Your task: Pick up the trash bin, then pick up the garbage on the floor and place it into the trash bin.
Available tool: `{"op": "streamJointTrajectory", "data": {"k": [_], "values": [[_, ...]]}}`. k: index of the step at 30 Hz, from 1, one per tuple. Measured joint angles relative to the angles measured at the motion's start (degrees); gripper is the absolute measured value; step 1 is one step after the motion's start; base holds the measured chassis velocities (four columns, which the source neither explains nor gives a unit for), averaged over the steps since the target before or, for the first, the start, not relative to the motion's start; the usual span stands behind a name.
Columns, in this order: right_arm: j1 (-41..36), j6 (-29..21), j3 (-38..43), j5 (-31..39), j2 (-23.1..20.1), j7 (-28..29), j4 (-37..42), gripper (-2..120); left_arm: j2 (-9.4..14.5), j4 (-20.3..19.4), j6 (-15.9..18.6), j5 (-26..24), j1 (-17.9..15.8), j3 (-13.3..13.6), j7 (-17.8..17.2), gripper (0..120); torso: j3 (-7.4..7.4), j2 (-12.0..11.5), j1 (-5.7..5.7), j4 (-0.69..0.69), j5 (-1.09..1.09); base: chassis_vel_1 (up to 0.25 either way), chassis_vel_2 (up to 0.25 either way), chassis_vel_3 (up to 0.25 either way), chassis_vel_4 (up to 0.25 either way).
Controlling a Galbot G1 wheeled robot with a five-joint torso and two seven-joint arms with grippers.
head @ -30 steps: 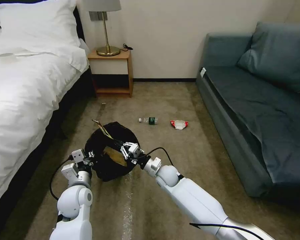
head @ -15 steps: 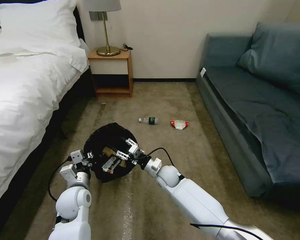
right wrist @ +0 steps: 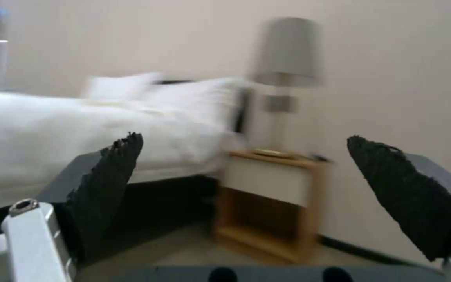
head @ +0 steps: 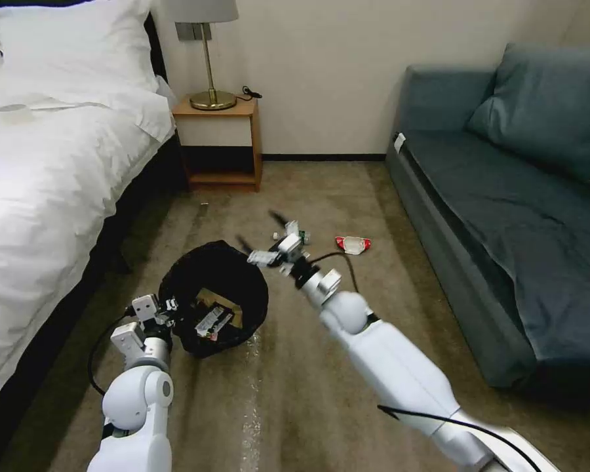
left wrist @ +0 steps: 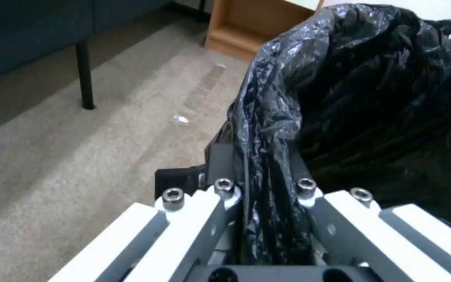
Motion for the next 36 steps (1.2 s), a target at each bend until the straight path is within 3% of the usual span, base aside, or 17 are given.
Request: {"op": "streamJointTrajectory", "data": {"k": [2, 5, 17, 27, 36], "values": [[-1.1, -0.7, 3.9, 0.4, -0.4, 4.0, 0.0, 100, 0.4, 0.2, 0.0, -0.2, -0.3, 0.0, 0.0, 4, 0.0, 0.0, 0.0, 0.01, 0.0, 0.0, 0.0, 0.0, 0.0], [-2.6, -0.9, 7.1, -0.3, -1.0, 5.5, -0.2, 100, 0.6, 0.2, 0.0, -0.2, -0.5, 0.1, 0.1, 4, 0.0, 0.0, 0.0, 0.0, 0.01, 0.0, 0.0, 0.0, 0.0], [-15.0, -2.2, 19.6, -2.3, -3.0, 6.1, 0.4, 100, 0.6, 0.7, 0.1, 0.1, -1.3, 0.7, 0.2, 4, 0.0, 0.0, 0.0, -0.02, 0.01, 0.0, 0.0, 0.0, 0.0], [-19.2, 4.9, 24.9, -4.8, -3.1, 4.5, -1.6, 100, 0.5, 1.0, 0.1, 0.3, -1.5, 1.0, 0.2, 4, 0.0, 0.0, 0.0, 0.0, 0.0, 0.0, 0.0, 0.0, 0.0], [-21.4, 6.5, 26.1, -6.9, -3.2, 2.5, -0.9, 100, 0.5, 1.0, 0.1, 0.3, -1.4, 0.9, 0.3, 4, 0.0, 0.0, 0.0, 0.0, 0.0, 0.0, 0.0, 0.0, 0.0]]}}
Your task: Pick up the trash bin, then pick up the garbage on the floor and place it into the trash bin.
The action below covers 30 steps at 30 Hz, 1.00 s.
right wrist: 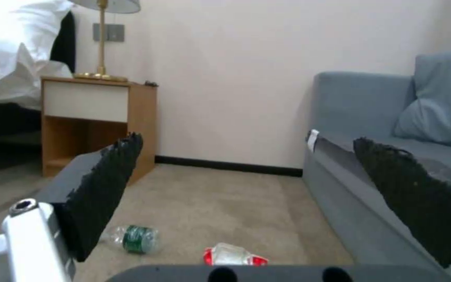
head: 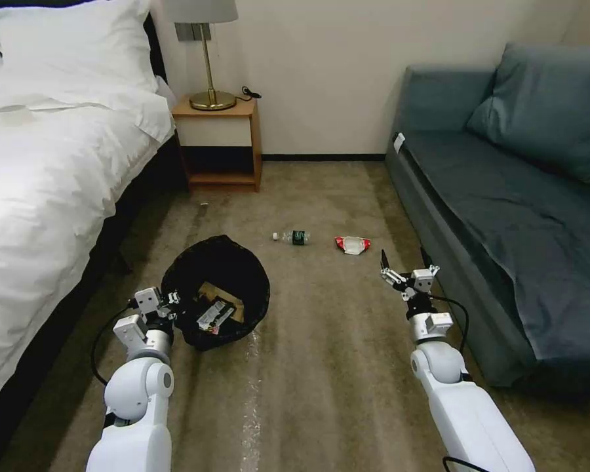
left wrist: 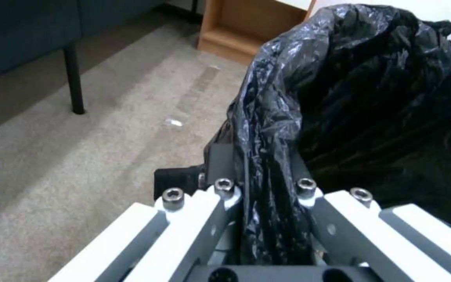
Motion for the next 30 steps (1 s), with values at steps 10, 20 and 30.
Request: {"op": "streamJointTrajectory", "data": {"k": [10, 20, 30], "values": [[-0.9, 0.2, 1.1, -0.6, 0.5, -2.6, 0.0, 100, 0.1, -0.7, -0.1, -0.1, 0.9, -0.3, 0.1, 4, 0.01, 0.0, 0.0, 0.0, 0.0, 0.0, 0.0, 0.0, 0.0], [-1.1, 0.3, 1.9, -0.5, 0.6, -3.1, -0.1, 100, 0.2, -1.4, -0.2, -0.1, 1.2, -0.3, 0.1, 4, 0.0, 0.0, 0.0, 0.0, 0.0, 0.0, 0.0, 0.0, 0.0], [-1.3, 0.9, 2.5, -0.4, 0.6, -3.8, -0.5, 100, 0.1, -1.6, -0.2, 0.1, 1.5, -0.2, 0.1, 4, 0.0, 0.0, 0.0, 0.0, 0.0, 0.0, 0.0, 0.0, 0.0]]}}
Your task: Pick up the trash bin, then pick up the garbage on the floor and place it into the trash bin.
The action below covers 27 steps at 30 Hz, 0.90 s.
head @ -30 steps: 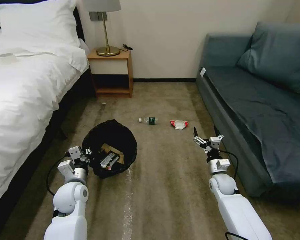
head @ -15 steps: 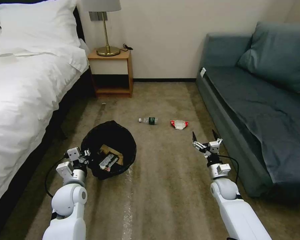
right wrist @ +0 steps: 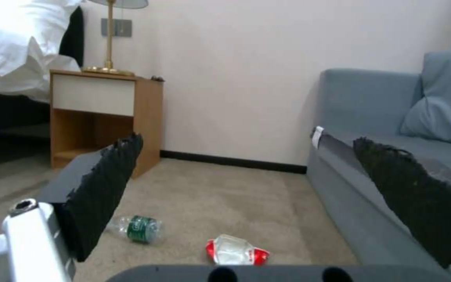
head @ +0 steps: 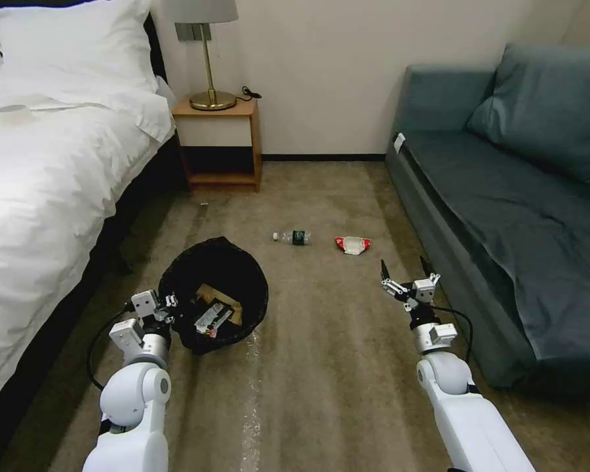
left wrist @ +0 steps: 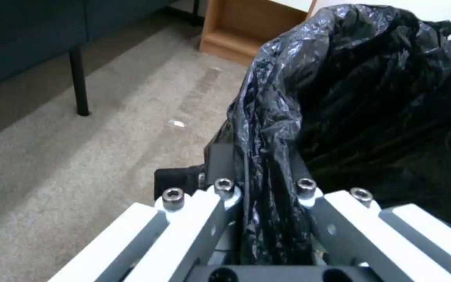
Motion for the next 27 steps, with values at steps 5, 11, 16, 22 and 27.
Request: {"op": "streamJointTrajectory", "data": {"k": [5, 11, 16, 22, 27], "values": [[0.0, 0.5, 0.2, 0.1, 0.2, -0.4, -0.6, 100, 0.0, 0.0, 0.0, 0.0, -0.1, 0.0, 0.0, 4, 0.0, 0.0, 0.0, 0.0, 0.01, 0.0, 0.0, 0.0, 0.0], [0.2, 0.9, 0.6, 0.2, 0.4, -0.8, -1.1, 99, 0.0, 0.1, 0.0, 0.0, -0.2, 0.1, 0.0, 4, 0.0, 0.0, 0.0, 0.0, 0.0, 0.0, 0.0, 0.0, 0.0], [0.2, 1.2, 0.9, 0.3, 0.4, -1.2, -1.6, 98, -0.1, 0.2, 0.0, 0.1, -0.2, 0.1, 0.0, 4, 0.0, 0.0, 0.0, 0.0, 0.0, -0.054, 0.052, 0.062, -0.036], [0.2, 1.4, 1.0, 0.3, 0.5, -1.5, -1.8, 98, -0.3, 0.2, -0.1, 0.3, -0.1, 0.1, 0.0, 4, 0.0, 0.0, 0.0, 0.0, 0.0, -0.055, 0.053, 0.048, -0.054], [0.1, 1.5, 1.0, 0.3, 0.5, -1.8, -1.9, 98, -0.3, 0.2, -0.1, 0.3, 0.0, 0.0, 0.0, 4, 0.0, 0.0, 0.0, 0.0, 0.0, 0.0, 0.0, 0.0, 0.0]]}}
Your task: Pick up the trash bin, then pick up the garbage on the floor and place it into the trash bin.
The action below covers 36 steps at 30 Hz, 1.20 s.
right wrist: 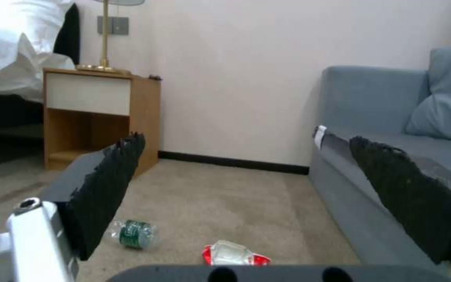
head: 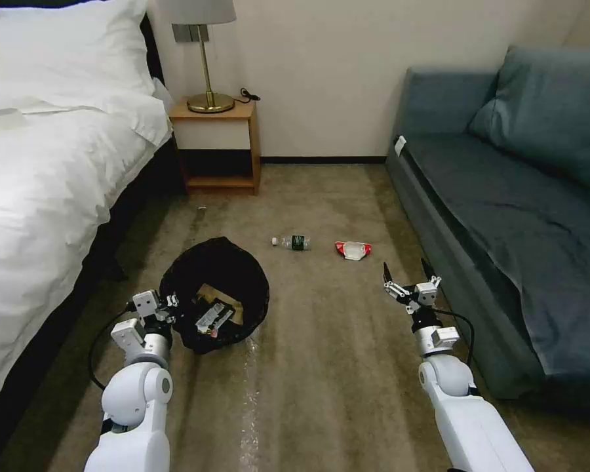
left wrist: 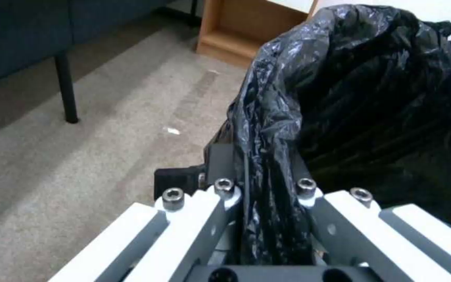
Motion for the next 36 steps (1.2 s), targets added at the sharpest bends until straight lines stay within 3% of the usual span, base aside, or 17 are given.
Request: {"op": "streamJointTrajectory", "data": {"k": [36], "values": [[-0.2, 0.8, 0.6, 0.4, 0.3, -1.7, -0.6, 98, 0.0, -0.4, -0.4, -0.1, 0.6, -0.1, 0.1, 4, 0.0, 0.0, 0.0, 0.0, 0.0, -0.049, 0.05, 0.05, -0.046]]}}
